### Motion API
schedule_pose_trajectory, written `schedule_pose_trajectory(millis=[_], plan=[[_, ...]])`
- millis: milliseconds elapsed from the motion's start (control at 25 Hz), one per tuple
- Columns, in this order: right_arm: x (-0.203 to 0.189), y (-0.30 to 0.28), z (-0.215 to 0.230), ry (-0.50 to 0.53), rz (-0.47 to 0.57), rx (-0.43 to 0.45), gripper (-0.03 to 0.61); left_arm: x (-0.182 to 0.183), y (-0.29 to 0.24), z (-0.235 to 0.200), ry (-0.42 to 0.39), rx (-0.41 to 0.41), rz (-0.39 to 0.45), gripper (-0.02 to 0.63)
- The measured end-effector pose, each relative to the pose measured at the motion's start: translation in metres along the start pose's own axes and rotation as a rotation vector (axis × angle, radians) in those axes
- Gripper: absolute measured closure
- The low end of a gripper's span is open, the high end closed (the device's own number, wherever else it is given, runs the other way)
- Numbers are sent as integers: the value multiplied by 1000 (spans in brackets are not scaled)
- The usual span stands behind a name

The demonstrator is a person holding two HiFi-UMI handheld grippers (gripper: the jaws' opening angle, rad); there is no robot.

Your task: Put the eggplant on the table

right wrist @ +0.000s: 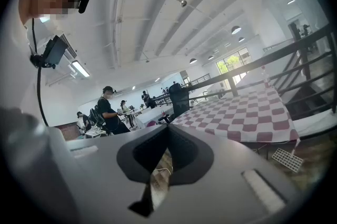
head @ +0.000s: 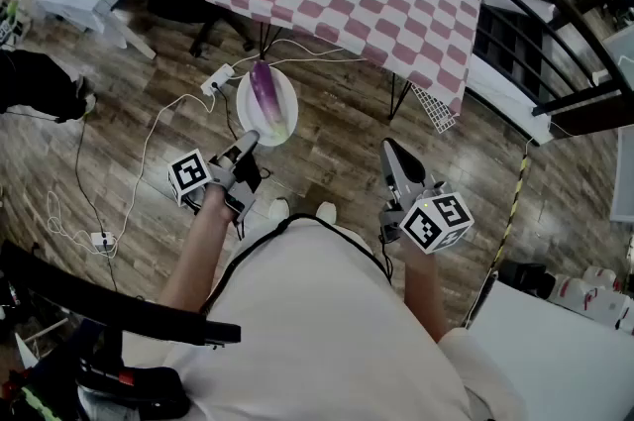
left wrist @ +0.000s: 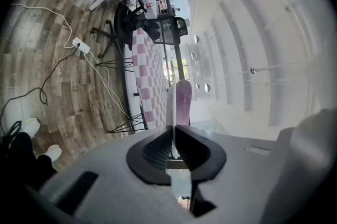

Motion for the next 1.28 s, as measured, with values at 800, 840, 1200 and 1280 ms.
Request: schedule_pose_trajectory(millis=[800,840,1200,1280], plan=[[6,48,39,-49,-12,67,571,-57,-4,4,-16,8,39,586],[6,52,42,-53,-13,65,571,-60,-3,4,-15,9,42,586],[7,77,63,-88,-15,45,571,-80,-5,5,-20,9,60,586],[7,77,65,-93,-17,52,571,-81,-6,5,-23,15,65,584]])
Point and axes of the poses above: the fingertips, and each gripper's own axes: y backward along the fingers, z to its right, x out of its top, the point moved 7 cm from there along y, backward along the fingers, and after that the axes turned 14 degrees about z, right-handed, at the moved point
